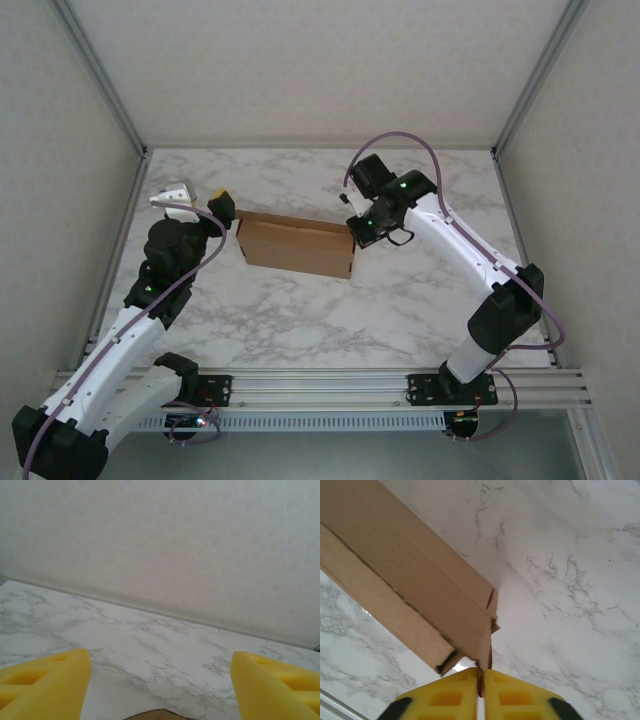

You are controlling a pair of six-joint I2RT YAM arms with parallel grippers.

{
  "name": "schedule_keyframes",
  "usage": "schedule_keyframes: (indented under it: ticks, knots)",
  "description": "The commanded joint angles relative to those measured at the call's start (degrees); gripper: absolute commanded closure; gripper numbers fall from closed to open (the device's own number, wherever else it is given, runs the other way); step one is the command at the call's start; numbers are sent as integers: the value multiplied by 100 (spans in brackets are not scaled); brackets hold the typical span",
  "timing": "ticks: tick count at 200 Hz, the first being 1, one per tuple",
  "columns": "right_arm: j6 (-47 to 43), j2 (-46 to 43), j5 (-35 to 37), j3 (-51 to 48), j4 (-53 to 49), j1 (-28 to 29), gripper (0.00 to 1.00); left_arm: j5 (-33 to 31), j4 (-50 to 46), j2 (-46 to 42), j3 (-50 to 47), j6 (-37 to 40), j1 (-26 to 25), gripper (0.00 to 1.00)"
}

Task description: Fold the paper box

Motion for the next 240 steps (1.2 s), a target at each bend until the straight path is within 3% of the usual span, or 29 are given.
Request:
schedule_keyframes:
  ticks: [1, 35, 70, 114, 177, 240]
  knots:
    - [392, 139, -47, 239, -173, 24, 99, -95, 193, -59, -48, 39, -54, 26]
    - [1129, 194, -157, 294, -39, 55, 100, -122, 197, -61, -48, 12, -51, 26]
    - [2510, 448, 695, 554, -340, 97, 100, -157, 204, -60, -56, -11, -51, 26]
    - [3578, 474, 879, 676, -352, 173, 100, -184, 215, -51, -66, -36, -55, 26]
    - [4001, 475, 1275, 445, -239, 391, 100, -236, 198, -29, -66, -72, -50, 26]
    - [4654, 545, 1004, 679, -287, 398, 100, -298, 184, 20, -57, -98, -55, 26]
